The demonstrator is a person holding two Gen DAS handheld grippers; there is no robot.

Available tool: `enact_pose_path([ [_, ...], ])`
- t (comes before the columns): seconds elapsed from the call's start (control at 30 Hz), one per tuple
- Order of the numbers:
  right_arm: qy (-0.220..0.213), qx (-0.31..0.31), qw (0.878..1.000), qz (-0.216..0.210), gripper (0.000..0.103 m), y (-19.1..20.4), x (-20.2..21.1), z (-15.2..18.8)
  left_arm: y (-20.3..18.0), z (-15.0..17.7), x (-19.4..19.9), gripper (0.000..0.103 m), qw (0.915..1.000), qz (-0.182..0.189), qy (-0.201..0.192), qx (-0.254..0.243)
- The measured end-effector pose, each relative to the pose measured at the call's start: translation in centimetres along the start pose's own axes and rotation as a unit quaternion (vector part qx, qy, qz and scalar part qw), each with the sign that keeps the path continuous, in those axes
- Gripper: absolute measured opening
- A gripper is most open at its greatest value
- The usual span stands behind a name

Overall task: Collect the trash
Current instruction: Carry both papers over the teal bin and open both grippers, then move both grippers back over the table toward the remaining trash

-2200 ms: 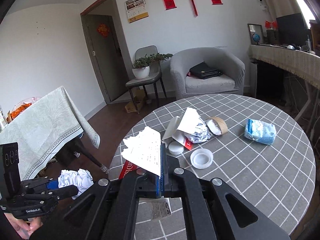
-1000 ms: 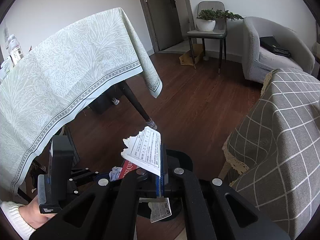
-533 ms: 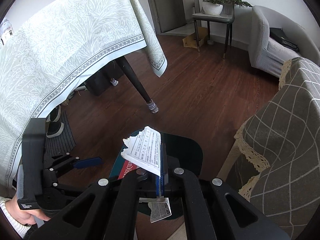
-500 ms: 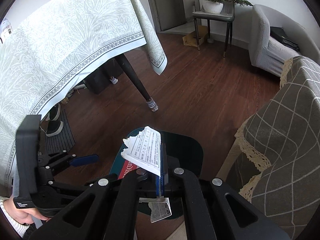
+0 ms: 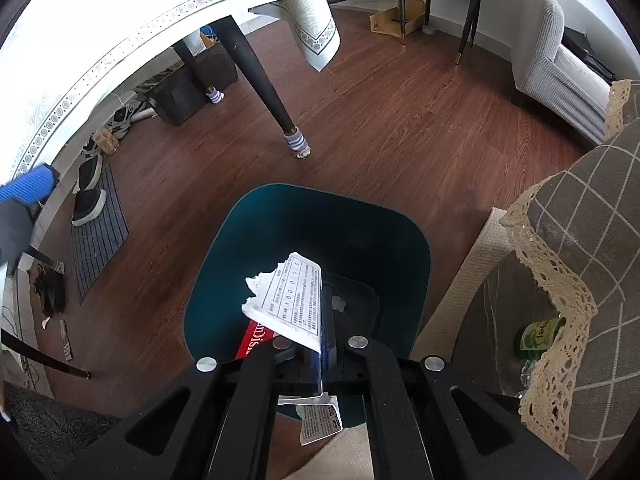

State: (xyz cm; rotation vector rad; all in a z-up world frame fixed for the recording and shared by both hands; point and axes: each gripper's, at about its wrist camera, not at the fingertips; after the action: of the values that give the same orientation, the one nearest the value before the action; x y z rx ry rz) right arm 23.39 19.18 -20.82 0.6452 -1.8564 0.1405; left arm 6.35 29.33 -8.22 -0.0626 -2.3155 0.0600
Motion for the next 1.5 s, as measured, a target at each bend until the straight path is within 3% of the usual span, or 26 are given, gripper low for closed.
enact_pose_path([
  [0.27, 0.042, 0.012, 0.999, 0.02, 0.003, 0.0, -1.7, 1.2, -0.2, -1.9, 2.1, 0.058, 0.9994, 0.008, -0.033, 0.003],
  [0.3, 0.044, 0.012, 0.999, 0.021, 0.011, -0.1, -1.7, 1.3, -0.3, -2.0, 2.3, 0.058, 0.9993, 0.008, -0.036, 0.0],
  [0.33, 0.046, 0.011, 0.999, 0.023, 0.03, -0.2, -1.7, 1.4, -0.5, -2.2, 2.4, 0.058, 0.9993, 0.006, -0.038, -0.002],
  [0.4, 0.049, 0.007, 0.999, 0.02, 0.05, -0.5, -1.7, 1.6, -1.0, -2.3, 2.6, 0.058, 0.9991, 0.001, -0.041, -0.012],
  [0.93, 0.013, 0.031, 0.999, -0.018, 0.05, -1.6, 3.5, 2.3, -4.3, -5.0, 4.7, 0.058, 0.9961, 0.004, -0.084, -0.026],
  [1.23, -0.071, 0.059, 0.995, -0.038, 0.05, -2.4, 10.7, 2.8, -6.8, -7.4, 5.9, 0.061, 0.993, 0.003, -0.114, -0.031],
  [1.5, -0.168, 0.065, 0.983, -0.025, 0.05, -4.9, 17.0, 2.7, -10.2, -10.0, 5.5, 0.066, 0.9902, 0.019, -0.133, -0.04],
])
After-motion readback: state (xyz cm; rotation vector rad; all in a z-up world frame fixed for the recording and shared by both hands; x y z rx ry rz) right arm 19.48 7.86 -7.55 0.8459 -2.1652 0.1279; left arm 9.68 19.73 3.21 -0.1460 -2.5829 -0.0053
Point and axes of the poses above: each gripper's, at about its wrist camera, not at the fingertips, and x roughly against the way its jaws point, y to its left, z to its underside, and after that the axes turned 14 degrees about -x, right-handed
